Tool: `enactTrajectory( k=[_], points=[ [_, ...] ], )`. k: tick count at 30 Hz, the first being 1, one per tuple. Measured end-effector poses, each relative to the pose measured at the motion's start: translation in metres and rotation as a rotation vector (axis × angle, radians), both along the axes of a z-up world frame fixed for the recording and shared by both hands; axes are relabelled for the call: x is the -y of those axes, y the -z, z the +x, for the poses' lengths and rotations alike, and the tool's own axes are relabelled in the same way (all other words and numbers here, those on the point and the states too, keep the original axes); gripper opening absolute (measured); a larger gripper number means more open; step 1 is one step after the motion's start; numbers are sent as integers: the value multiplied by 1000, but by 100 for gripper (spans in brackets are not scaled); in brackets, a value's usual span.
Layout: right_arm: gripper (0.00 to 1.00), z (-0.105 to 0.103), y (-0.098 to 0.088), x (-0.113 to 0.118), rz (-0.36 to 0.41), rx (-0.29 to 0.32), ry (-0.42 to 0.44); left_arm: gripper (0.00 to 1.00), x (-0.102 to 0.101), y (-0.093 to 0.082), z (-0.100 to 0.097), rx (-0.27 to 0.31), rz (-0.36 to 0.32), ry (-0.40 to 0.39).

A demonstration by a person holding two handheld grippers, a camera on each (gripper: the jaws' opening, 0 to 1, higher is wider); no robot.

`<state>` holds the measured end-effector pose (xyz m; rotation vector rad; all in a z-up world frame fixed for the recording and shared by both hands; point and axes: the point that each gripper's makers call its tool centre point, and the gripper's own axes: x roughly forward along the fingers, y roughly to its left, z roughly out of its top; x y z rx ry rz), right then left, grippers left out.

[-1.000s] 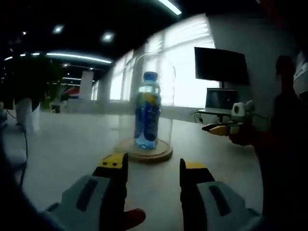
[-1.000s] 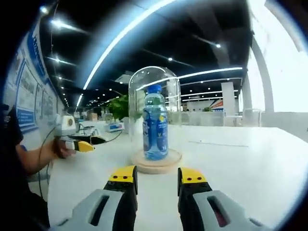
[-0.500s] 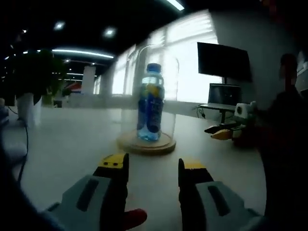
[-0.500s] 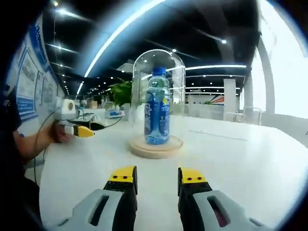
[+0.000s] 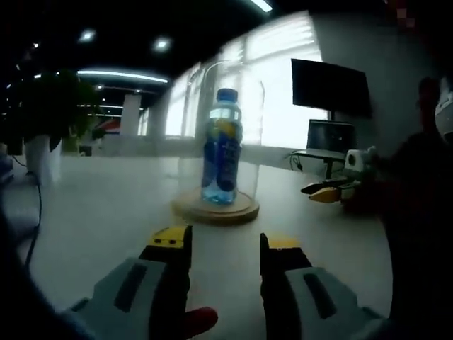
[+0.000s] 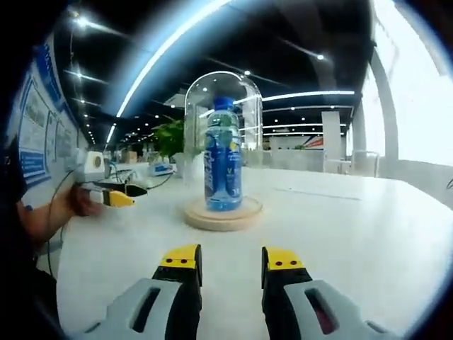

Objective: Open the cover put in the Mizone put the cover back on

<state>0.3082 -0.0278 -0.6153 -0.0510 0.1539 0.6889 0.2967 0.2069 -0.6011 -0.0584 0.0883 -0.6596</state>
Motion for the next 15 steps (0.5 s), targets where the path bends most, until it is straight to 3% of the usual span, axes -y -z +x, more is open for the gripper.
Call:
enactTrajectory(
  k=[15],
  points=[
    [25, 0, 1, -1, 11, -10, -5, 29, 0, 1, 0, -5, 0, 0]
  ],
)
